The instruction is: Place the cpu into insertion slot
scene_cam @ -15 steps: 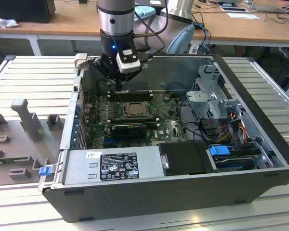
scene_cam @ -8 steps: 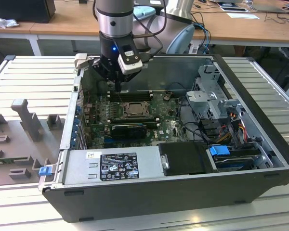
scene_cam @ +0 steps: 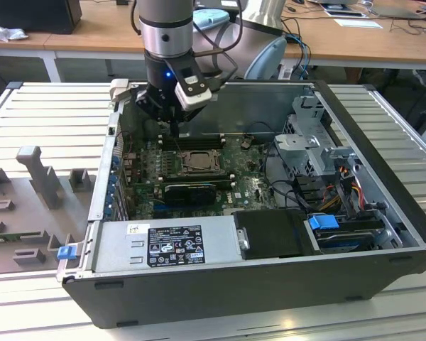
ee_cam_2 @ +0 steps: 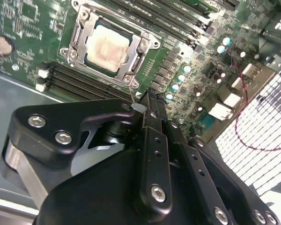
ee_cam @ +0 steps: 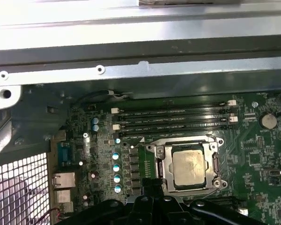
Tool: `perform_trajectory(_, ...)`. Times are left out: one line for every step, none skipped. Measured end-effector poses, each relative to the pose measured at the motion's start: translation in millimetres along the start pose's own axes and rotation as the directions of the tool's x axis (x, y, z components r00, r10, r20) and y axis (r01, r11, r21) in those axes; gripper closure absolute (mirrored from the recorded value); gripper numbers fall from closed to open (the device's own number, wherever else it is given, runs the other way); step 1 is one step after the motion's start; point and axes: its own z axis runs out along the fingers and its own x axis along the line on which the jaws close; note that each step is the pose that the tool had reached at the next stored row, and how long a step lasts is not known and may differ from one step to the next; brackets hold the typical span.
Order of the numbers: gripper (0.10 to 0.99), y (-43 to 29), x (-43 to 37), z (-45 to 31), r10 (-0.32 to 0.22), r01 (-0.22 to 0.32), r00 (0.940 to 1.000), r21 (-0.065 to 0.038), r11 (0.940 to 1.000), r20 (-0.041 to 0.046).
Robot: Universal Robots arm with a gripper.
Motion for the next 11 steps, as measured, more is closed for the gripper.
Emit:
perform_trajectory(0.98,0.0,0.0,0.1,-0.009,0.009,1.0,0.0,1.0,-0.0004)
perform_trajectory(0.98,0.0,0.0,0.1,-0.011,0.011,0.9999,-0.001,0.9999,-0.0006)
perform_trajectory(0.98,0.0,0.0,0.1,-0.012,0.012,0.9999,-0.001,0.9999,-0.0006)
perform_trajectory(0.98,0.0,0.0,0.1,-0.012,0.012,0.9999,-0.001,0.9999,-0.0006)
perform_trajectory(0.98,0.0,0.0,0.2,-0.012,0.012,0.9999,-0.001,0.9999,-0.0006)
perform_trajectory(0.98,0.0,0.0,0.2,-0.012,0.012,0.9999,-0.002,0.9999,-0.0006)
perform_trajectory(0.98,0.0,0.1,0.1,-0.012,0.012,0.9999,-0.003,0.9999,-0.0007)
perform_trajectory(0.98,0.0,0.1,0.2,-0.012,0.012,0.9999,-0.003,0.9999,-0.0006)
perform_trajectory(0.98,0.0,0.2,0.1,-0.012,0.012,0.9999,-0.004,0.9999,-0.0007)
perform_trajectory(0.98,0.0,0.2,0.2,-0.012,0.012,0.9999,-0.006,0.9999,-0.0007)
perform_trajectory(0.98,0.0,0.2,0.2,-0.012,0.012,0.9999,-0.006,0.9999,-0.0008)
